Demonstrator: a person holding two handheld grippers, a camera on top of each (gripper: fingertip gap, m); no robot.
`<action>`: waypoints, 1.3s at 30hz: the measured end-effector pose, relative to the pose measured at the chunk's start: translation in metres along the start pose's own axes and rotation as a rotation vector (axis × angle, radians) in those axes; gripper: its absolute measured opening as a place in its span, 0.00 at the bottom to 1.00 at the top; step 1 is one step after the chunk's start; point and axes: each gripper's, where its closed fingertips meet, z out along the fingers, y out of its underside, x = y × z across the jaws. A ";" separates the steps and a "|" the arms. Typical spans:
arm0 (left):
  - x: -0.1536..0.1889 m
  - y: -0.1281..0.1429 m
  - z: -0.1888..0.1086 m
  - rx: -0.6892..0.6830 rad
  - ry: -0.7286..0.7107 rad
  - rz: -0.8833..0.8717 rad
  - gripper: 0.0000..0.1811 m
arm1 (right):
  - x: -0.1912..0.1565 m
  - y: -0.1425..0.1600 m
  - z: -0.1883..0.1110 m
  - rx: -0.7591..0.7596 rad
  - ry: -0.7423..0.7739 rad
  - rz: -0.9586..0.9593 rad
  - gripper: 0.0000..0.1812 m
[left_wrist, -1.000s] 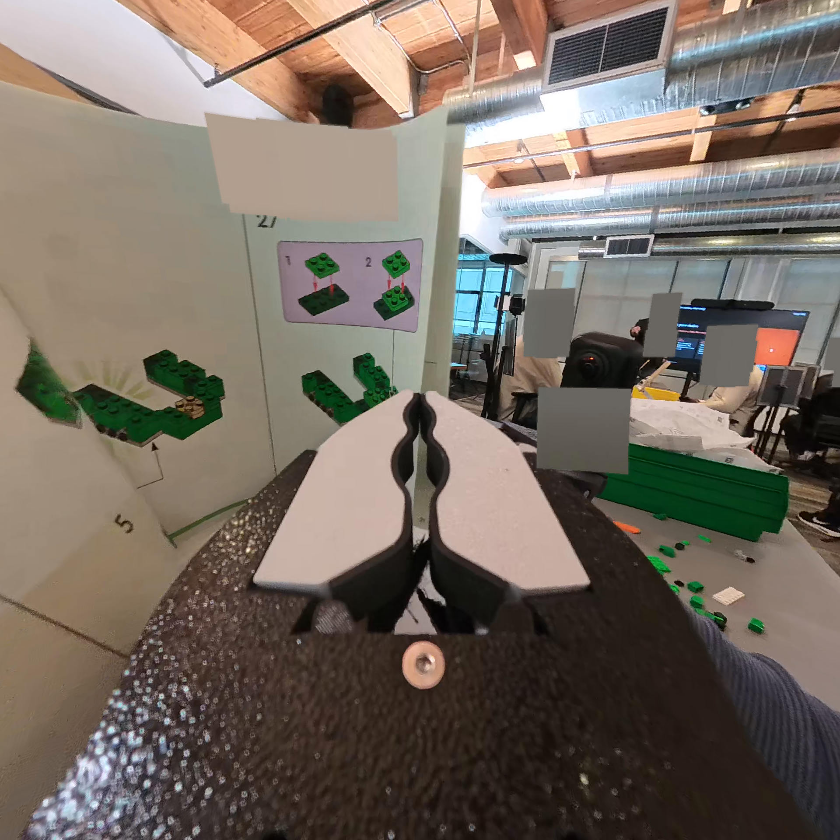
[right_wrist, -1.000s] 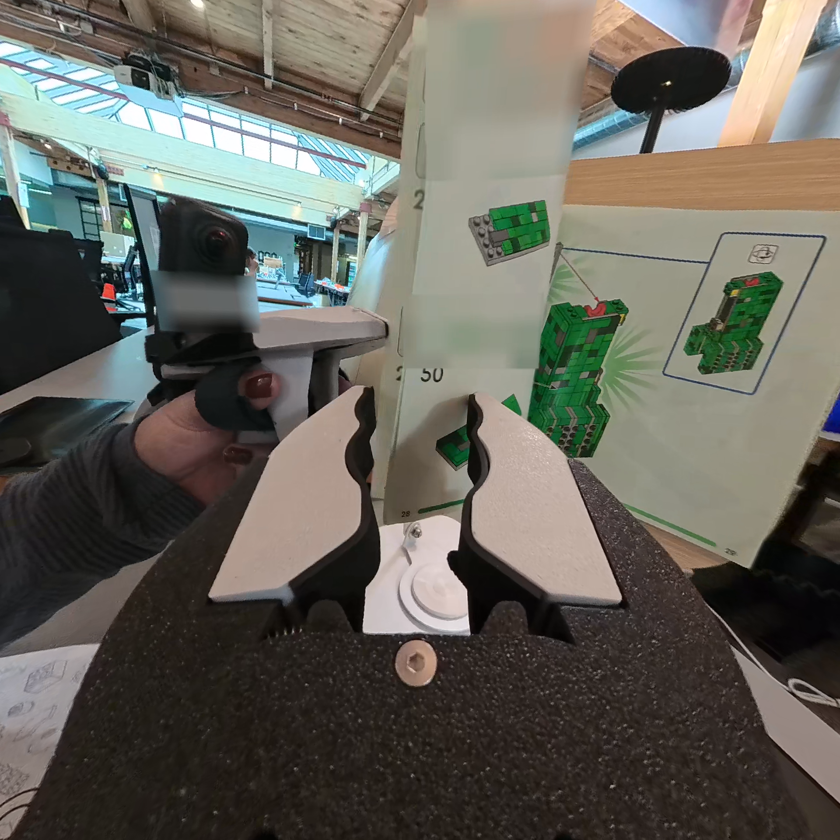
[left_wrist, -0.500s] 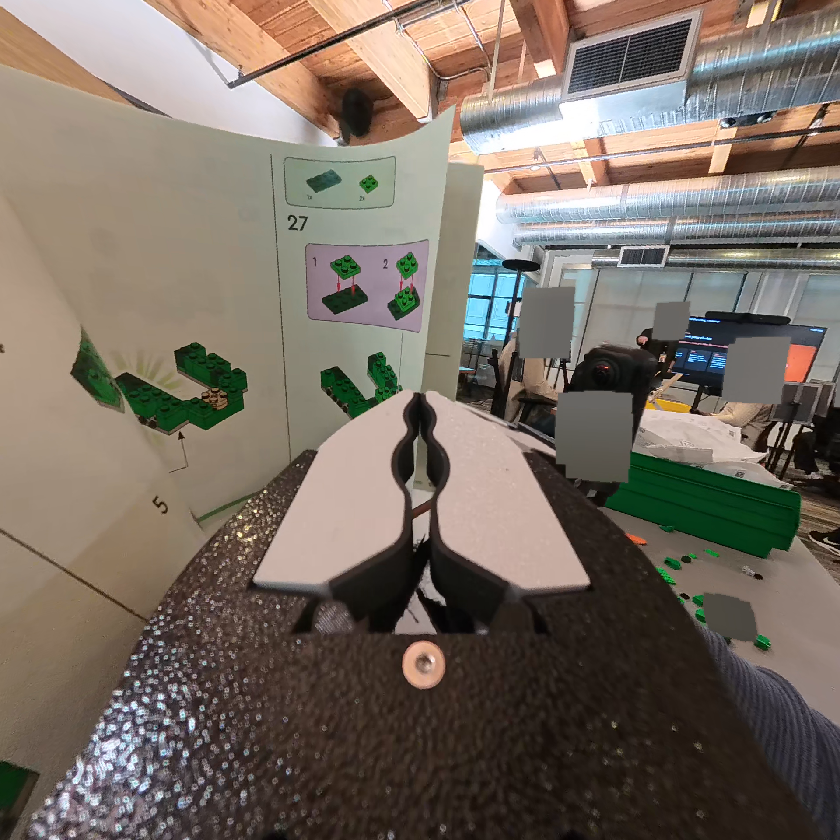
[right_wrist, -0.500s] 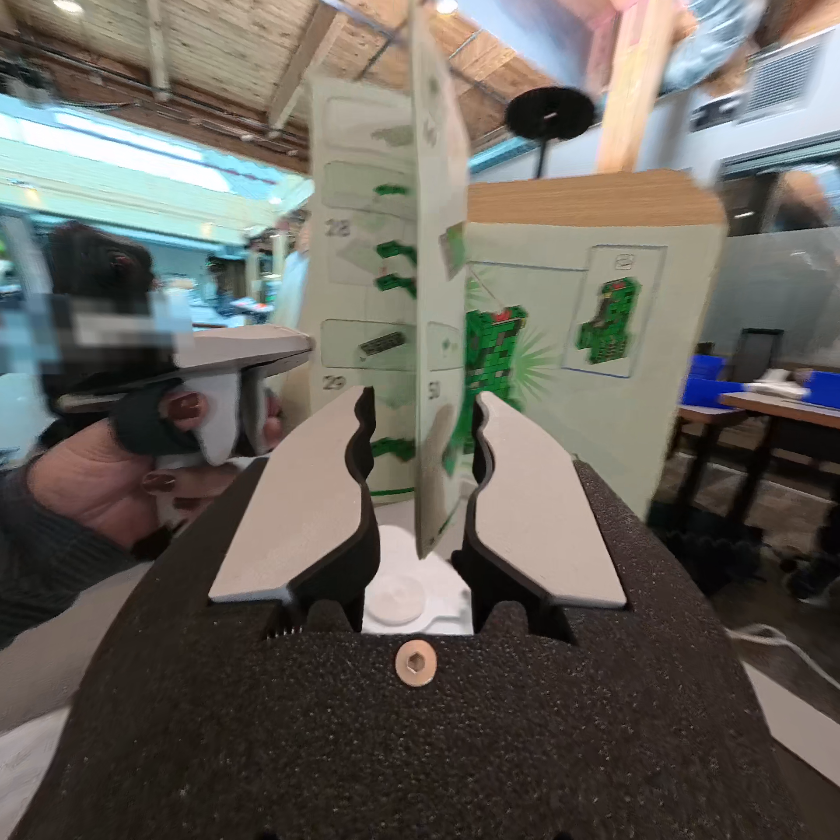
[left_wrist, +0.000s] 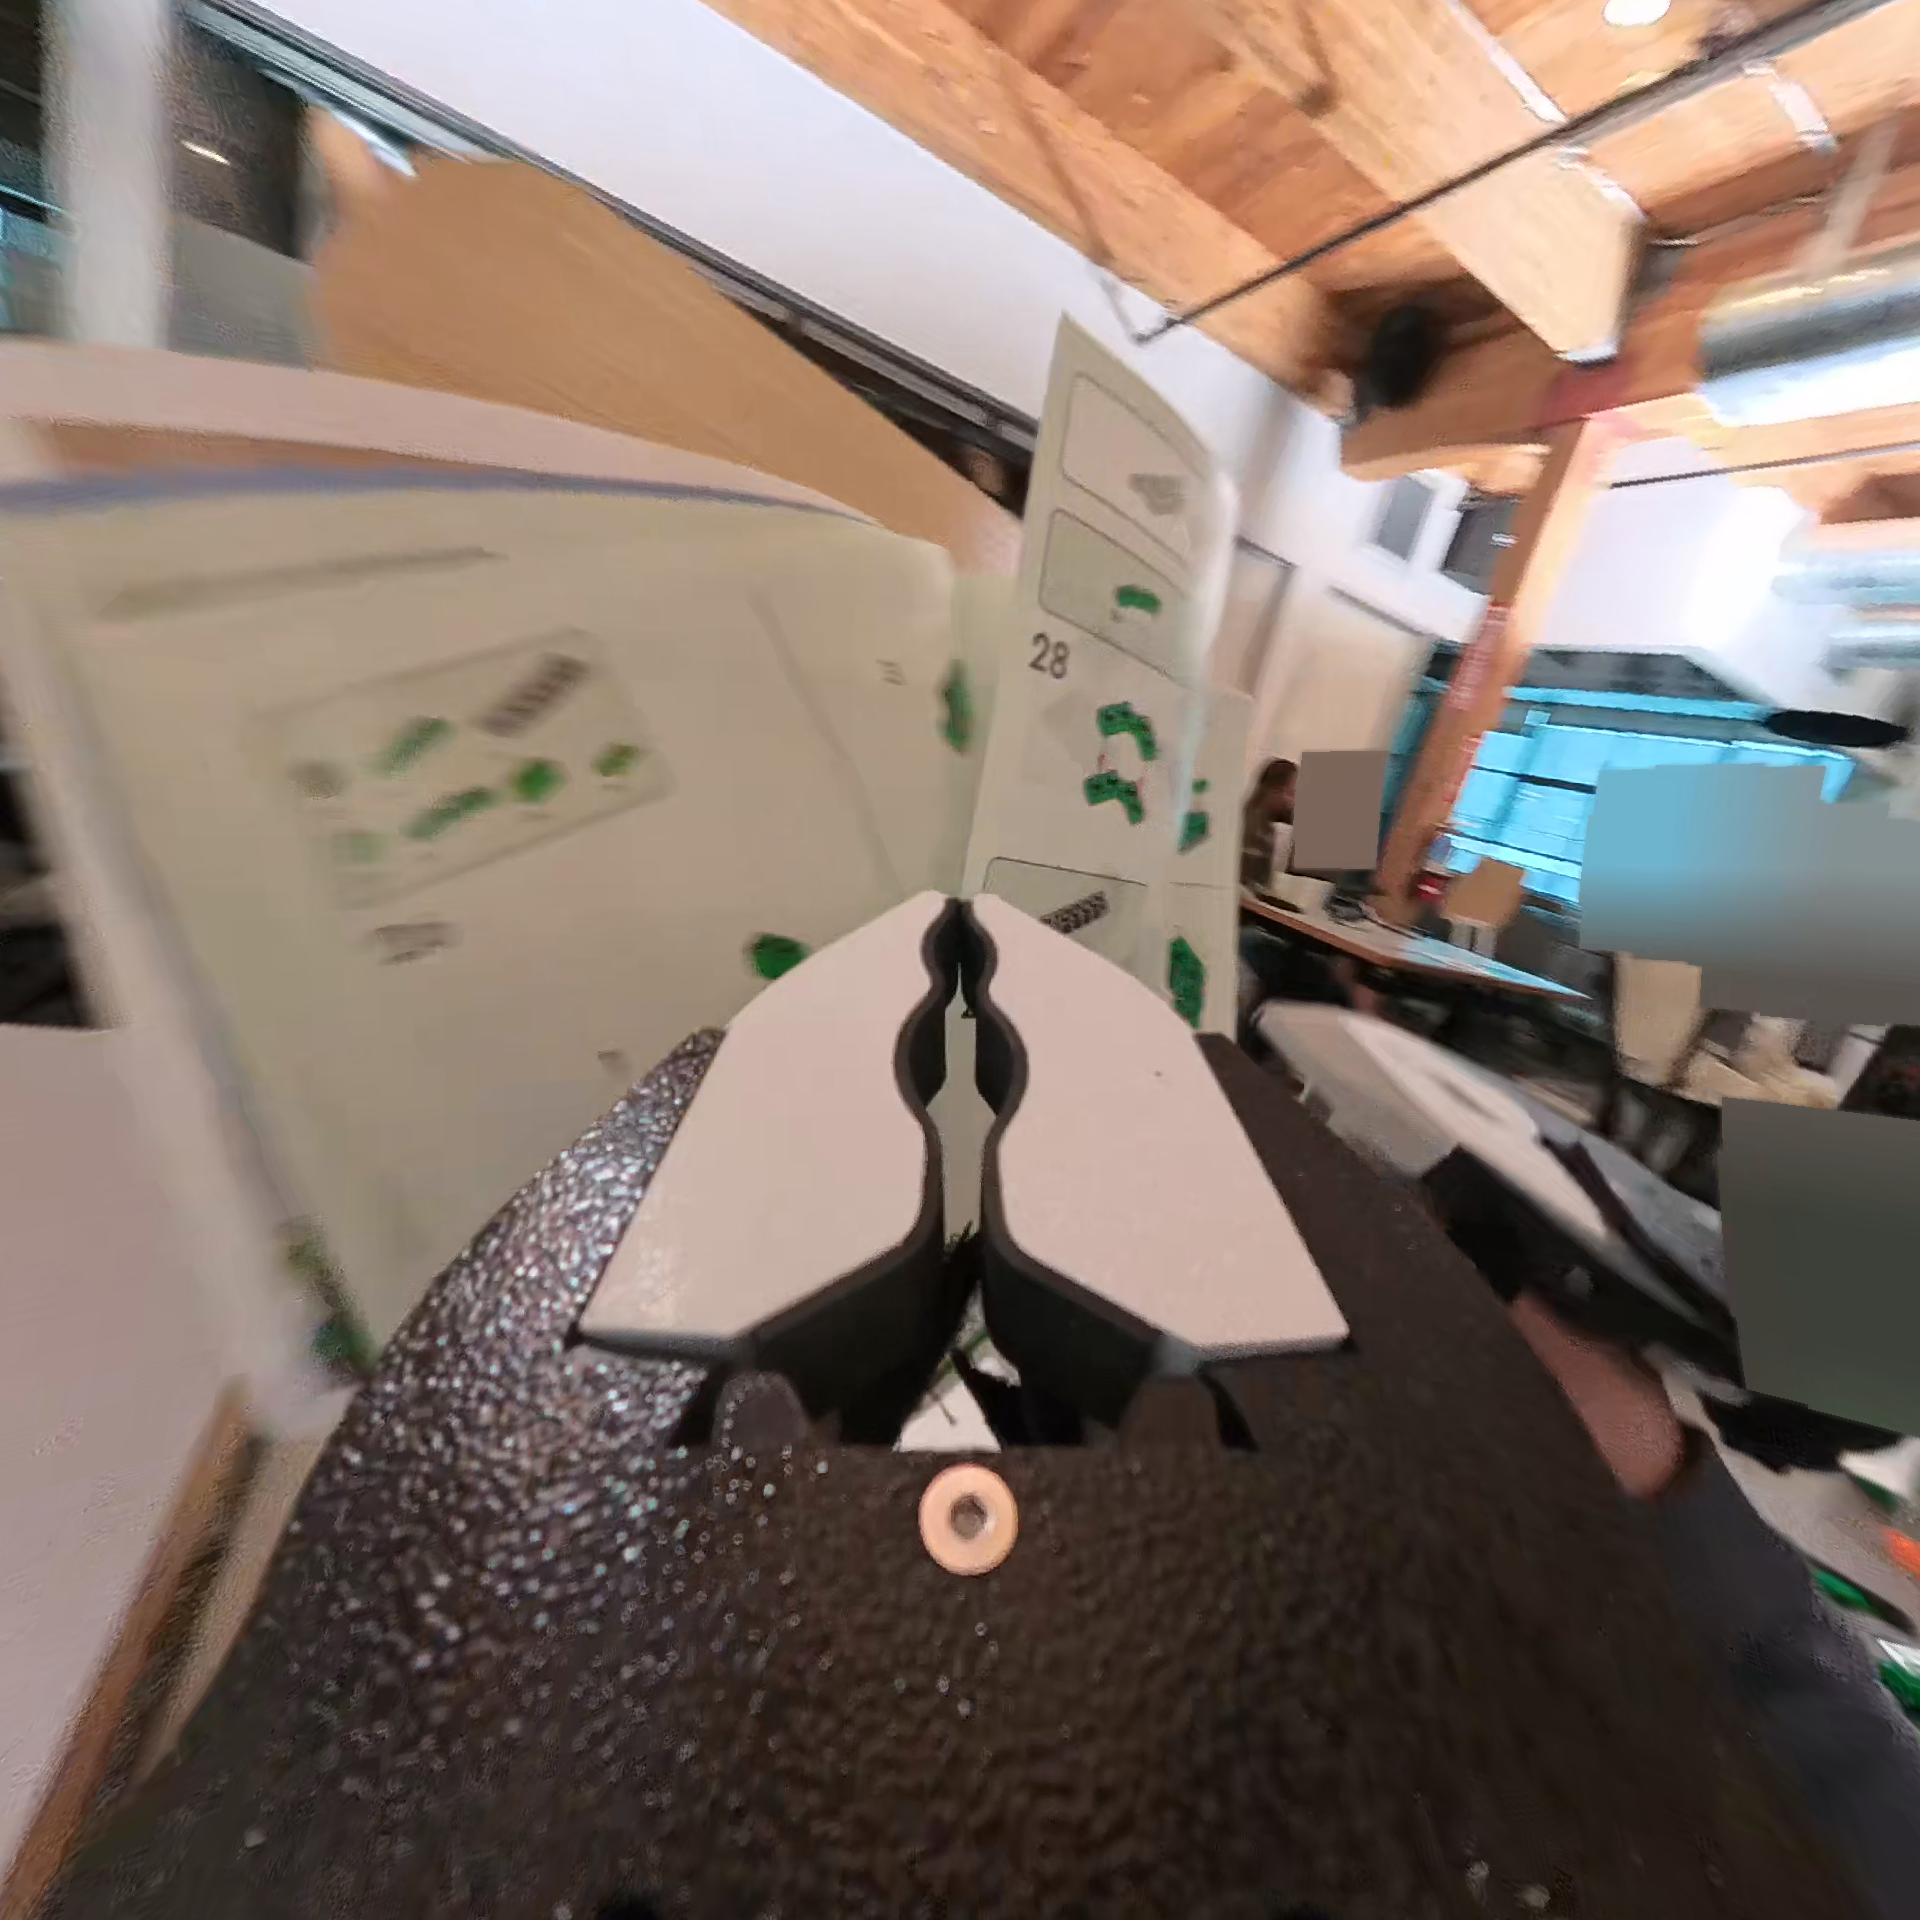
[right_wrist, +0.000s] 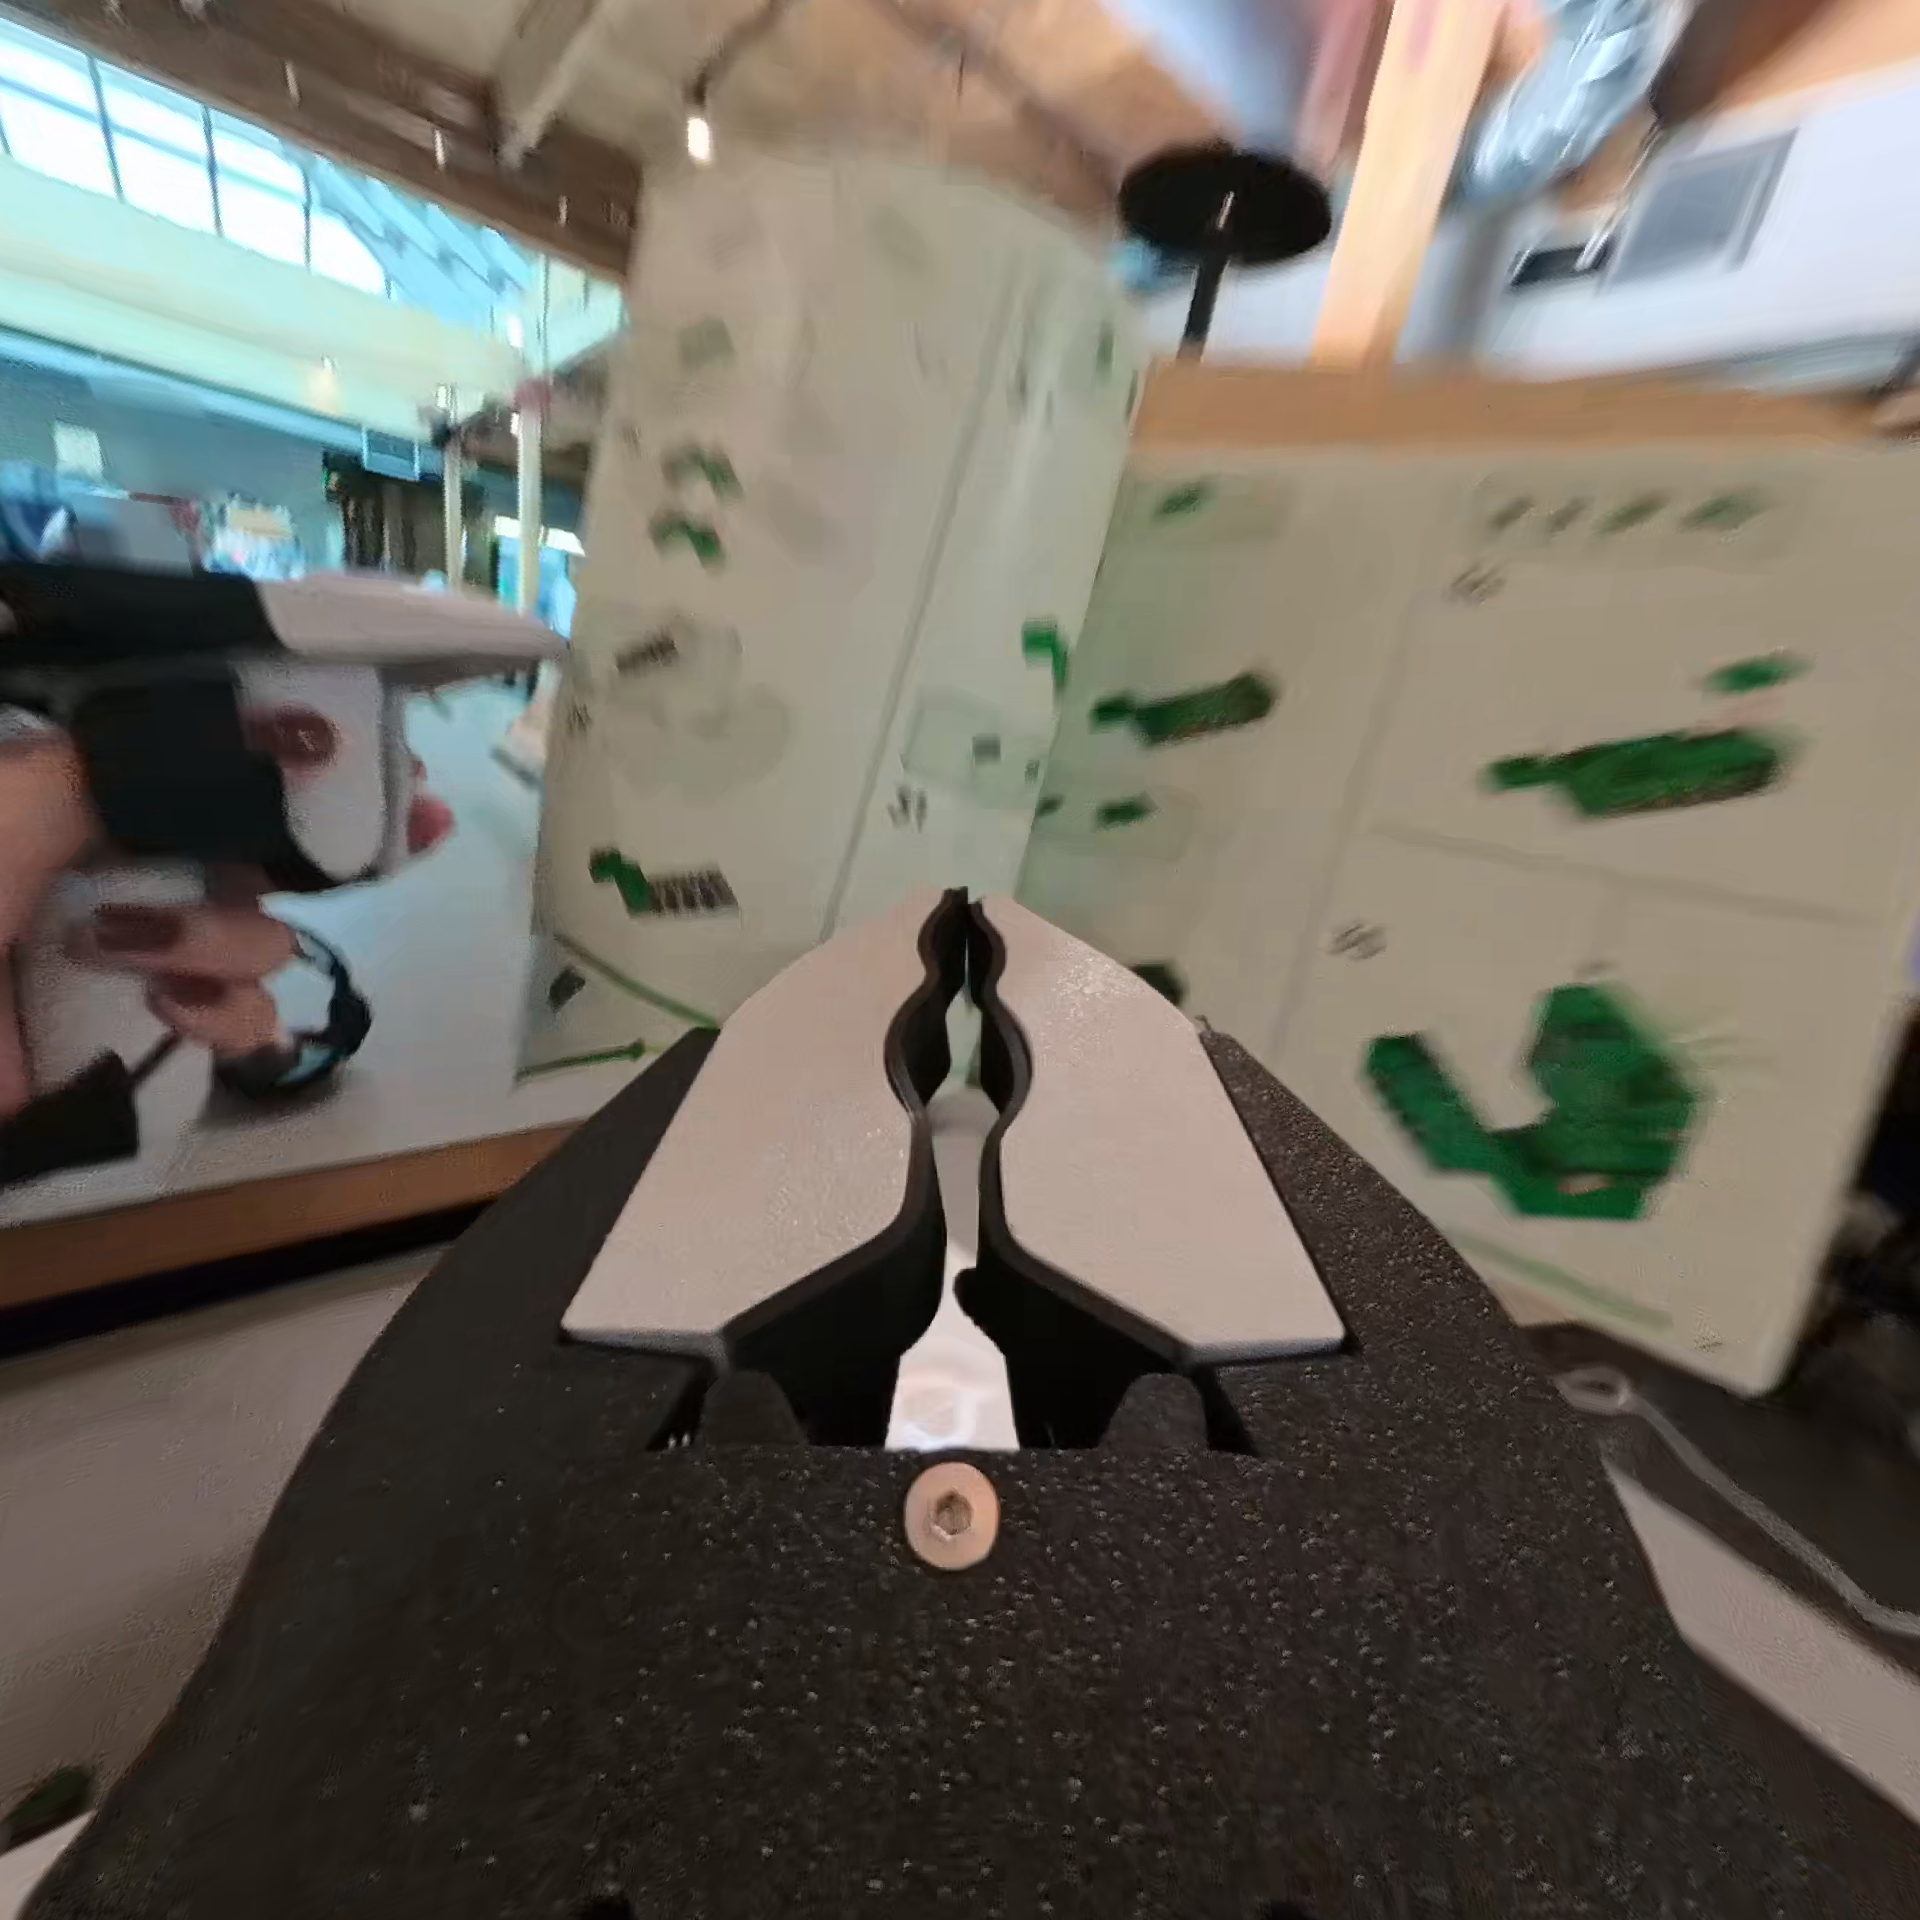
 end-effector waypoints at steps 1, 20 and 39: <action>-0.010 -0.005 -0.006 0.016 -0.051 0.010 0.00 | -0.008 0.016 0.010 -0.067 -0.023 0.019 0.00; -0.041 -0.052 -0.053 0.141 -0.452 0.361 0.00 | -0.061 0.070 0.091 -0.379 -0.054 0.033 0.00; -0.101 0.043 -0.050 -0.270 -0.355 -0.146 0.08 | -0.085 0.076 0.088 -0.375 -0.079 -0.139 0.00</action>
